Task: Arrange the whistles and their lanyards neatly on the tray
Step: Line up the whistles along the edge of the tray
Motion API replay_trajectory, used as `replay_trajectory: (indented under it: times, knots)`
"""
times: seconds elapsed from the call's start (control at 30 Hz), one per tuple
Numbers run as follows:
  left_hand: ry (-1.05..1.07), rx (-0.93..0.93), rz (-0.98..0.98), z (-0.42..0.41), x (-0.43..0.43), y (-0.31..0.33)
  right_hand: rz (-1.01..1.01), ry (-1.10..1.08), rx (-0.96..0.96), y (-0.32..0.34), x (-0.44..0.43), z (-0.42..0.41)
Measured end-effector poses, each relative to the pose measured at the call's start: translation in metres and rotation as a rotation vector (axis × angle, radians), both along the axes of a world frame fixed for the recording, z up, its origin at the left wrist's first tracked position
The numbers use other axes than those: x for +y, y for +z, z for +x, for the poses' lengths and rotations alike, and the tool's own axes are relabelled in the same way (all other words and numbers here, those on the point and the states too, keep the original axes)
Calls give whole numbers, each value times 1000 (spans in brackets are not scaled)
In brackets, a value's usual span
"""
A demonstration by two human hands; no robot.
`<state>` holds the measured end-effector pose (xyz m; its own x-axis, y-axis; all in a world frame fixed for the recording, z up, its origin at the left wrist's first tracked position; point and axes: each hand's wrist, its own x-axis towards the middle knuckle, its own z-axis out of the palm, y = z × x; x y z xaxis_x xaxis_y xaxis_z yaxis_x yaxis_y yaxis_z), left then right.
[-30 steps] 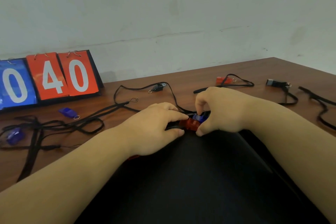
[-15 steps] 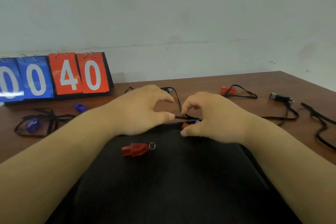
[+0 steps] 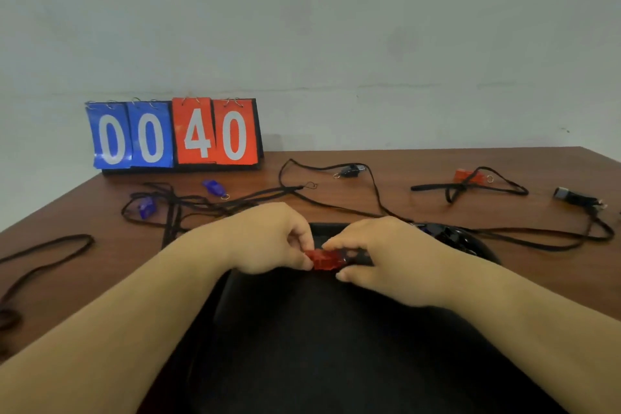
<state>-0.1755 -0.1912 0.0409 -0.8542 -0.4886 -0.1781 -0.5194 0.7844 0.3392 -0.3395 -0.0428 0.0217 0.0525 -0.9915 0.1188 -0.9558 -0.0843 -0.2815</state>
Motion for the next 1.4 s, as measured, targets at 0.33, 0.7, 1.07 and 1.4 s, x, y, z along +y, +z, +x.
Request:
replay_trajectory:
  times: [0.33,0.7,1.07,1.4]
  knots:
    - [56,540,195,5,6,-11,-160,-184,-366,9,3,-10]
    - [-61,322,160,-2,14,-18,110,-284,-108,18,8,-7]
    - [-211,75,-3,-43,8,0,183,-354,104,23,10,-14]
    - [-170,124,-180,-76,13,-8,247,-456,92,20,8,-45]
